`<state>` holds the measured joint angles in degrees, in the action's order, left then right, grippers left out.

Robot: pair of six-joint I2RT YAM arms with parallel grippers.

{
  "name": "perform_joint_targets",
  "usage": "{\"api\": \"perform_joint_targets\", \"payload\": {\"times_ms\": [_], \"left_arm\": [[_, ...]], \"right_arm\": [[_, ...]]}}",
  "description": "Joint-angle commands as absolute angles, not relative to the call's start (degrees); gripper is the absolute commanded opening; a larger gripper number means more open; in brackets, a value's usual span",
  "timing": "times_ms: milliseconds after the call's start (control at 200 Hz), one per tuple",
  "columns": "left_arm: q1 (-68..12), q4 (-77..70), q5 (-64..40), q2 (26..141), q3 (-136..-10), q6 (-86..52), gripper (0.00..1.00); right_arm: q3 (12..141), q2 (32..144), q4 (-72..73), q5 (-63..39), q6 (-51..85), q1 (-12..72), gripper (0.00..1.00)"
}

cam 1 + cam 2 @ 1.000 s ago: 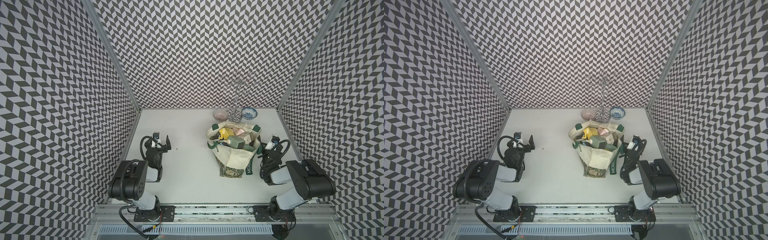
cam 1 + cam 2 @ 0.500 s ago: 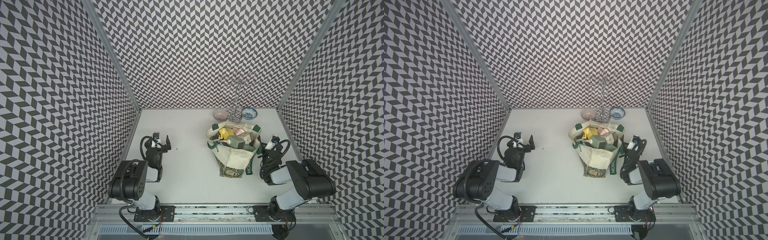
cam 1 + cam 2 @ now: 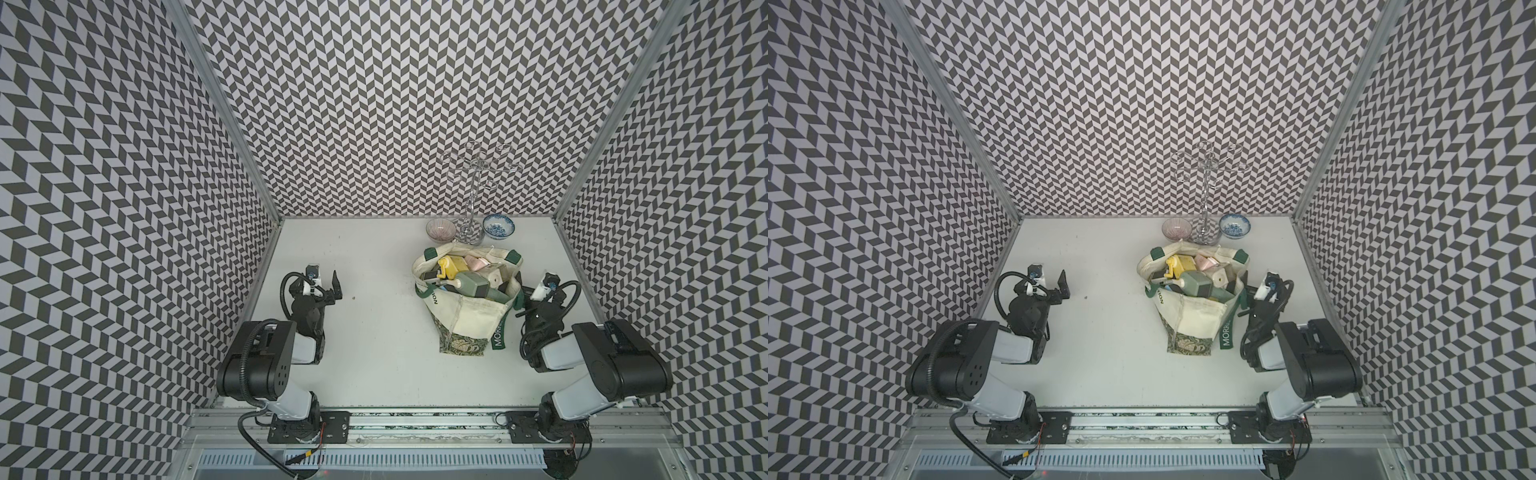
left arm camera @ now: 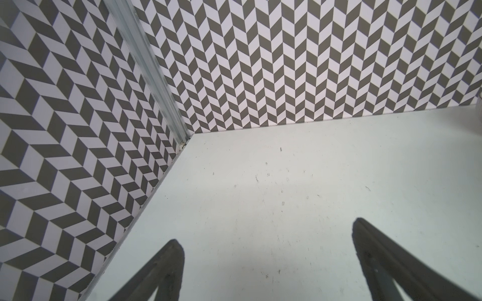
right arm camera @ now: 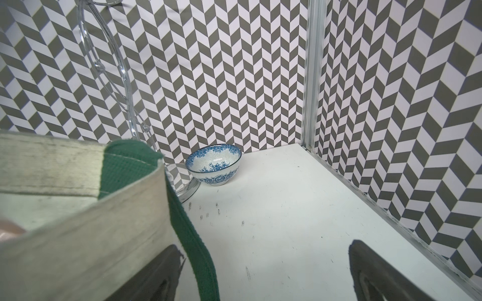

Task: Take out the pencil sharpeners from the tote bags
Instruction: Move the canvas bag to the center of the board.

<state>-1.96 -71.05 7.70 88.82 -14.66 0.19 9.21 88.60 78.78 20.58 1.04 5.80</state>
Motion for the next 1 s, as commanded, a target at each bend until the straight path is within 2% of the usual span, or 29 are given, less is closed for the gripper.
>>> {"api": "perform_joint_targets", "payload": {"times_ms": [0, 70, 110, 215, 335, 456, 626, 831, 916, 996], "left_arm": [[-3.9, -65.1, 14.8, 80.7, -15.4, -0.1, 1.0], [-4.2, -56.6, 17.6, 73.7, -16.8, -2.8, 1.0], [-4.0, -53.2, 18.1, 70.3, -17.3, -6.0, 0.99], [-4.0, -48.4, 17.0, 64.9, -17.5, -11.8, 1.0], [-1.9, -47.7, 19.2, 59.7, -14.1, -26.4, 0.99], [0.1, -42.1, 6.2, 55.9, -15.6, -33.8, 1.0], [-8.2, -26.8, -10.2, 62.3, -33.8, -36.5, 0.94], [-19.7, 3.6, -17.7, 74.9, -62.5, -31.0, 0.95], [-23.6, 9.8, -17.1, 78.3, -67.1, -28.3, 0.95], [-25.3, 9.1, -16.5, 79.8, -66.3, -28.1, 0.96]], "right_arm": [[6.1, 86.4, 86.2, 19.5, 0.1, 6.7, 0.99], [4.0, 87.3, 93.4, 20.8, -0.8, 7.0, 0.99], [3.6, 85.2, 91.9, 23.8, -0.6, 7.9, 0.99], [6.8, 74.2, 77.4, 25.5, -0.2, 8.1, 0.99], [10.7, 61.3, 64.1, 34.7, 15.3, 7.9, 0.99], [18.8, 54.1, 44.8, 31.7, 22.8, 7.4, 0.99], [32.2, 55.7, 25.5, 21.3, 24.7, 7.2, 0.99], [40.6, 56.4, 13.9, 14.3, 23.9, 7.2, 0.99], [40.6, 55.9, 14.0, 12.9, 23.7, 7.2, 0.99], [40.7, 56.3, 14.0, 12.1, 23.9, 7.3, 0.99]]}}
